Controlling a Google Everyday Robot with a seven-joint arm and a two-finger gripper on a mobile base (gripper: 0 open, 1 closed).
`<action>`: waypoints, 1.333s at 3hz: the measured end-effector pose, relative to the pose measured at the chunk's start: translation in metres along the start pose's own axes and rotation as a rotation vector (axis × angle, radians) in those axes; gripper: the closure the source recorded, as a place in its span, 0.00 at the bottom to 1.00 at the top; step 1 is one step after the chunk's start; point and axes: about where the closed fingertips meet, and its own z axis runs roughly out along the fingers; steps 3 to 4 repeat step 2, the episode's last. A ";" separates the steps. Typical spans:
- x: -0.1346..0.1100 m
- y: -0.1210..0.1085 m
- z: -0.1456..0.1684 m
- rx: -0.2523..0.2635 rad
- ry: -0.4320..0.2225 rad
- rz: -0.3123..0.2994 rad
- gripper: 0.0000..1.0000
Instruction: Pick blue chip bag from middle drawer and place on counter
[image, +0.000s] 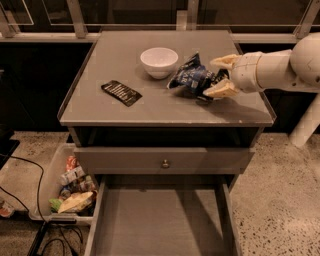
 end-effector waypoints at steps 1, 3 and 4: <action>0.000 0.000 0.000 0.000 0.000 0.000 0.00; 0.000 0.000 0.000 0.000 0.000 0.000 0.00; 0.000 0.000 0.000 0.000 0.000 0.000 0.00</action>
Offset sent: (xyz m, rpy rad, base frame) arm 0.0000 0.0000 0.0000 0.0000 0.0000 0.0001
